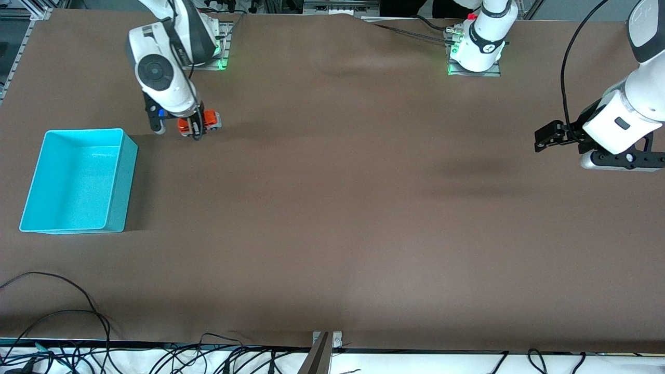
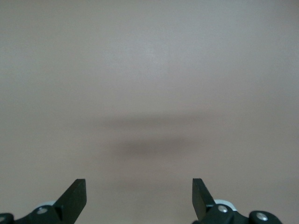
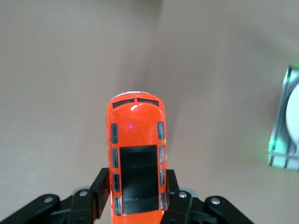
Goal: Wind up bus and store in blue box
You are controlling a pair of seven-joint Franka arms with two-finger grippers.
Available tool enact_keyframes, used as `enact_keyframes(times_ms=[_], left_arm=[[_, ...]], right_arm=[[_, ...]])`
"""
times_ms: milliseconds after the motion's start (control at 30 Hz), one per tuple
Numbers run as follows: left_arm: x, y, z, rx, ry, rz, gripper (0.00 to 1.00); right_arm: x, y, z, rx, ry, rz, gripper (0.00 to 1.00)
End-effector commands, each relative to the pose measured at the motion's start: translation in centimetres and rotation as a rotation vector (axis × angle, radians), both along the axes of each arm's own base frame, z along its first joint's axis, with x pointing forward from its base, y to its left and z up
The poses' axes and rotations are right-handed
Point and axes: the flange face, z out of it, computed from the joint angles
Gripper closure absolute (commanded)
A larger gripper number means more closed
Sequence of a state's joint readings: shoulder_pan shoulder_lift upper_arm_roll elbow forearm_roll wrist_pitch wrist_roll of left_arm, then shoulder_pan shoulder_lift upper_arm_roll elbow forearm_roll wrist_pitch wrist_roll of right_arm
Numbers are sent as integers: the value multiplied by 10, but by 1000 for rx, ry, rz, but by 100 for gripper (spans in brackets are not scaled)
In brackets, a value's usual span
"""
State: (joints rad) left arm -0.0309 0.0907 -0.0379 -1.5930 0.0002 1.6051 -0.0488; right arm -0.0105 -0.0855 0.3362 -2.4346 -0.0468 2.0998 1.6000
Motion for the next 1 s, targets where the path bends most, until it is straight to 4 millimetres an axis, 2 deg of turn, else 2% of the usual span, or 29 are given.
enact_keyframes(times_ms=[0,200,367,500,601,834,968], left_arm=[[-1,-2,1,-16,7,5,0],[-1,-2,1,-16,5,5,0],[-1,-2,1,-16,7,5,0],[-1,-2,1,-16,7,5,0],[-1,-2,1,-16,5,5,0],[-1,-2,1,-16,7,5,0],[-1,-2,1,-16,5,5,0]], right_arm=[[18,-25,28,45,22,133,100],[44,-69,56,104,25,275,100],[49,-112,67,144,70,354,100],[48,-137,67,182,94,422,100],[47,-167,68,208,95,447,100],[42,-222,68,259,89,533,100],[39,-241,68,252,100,590,100]])
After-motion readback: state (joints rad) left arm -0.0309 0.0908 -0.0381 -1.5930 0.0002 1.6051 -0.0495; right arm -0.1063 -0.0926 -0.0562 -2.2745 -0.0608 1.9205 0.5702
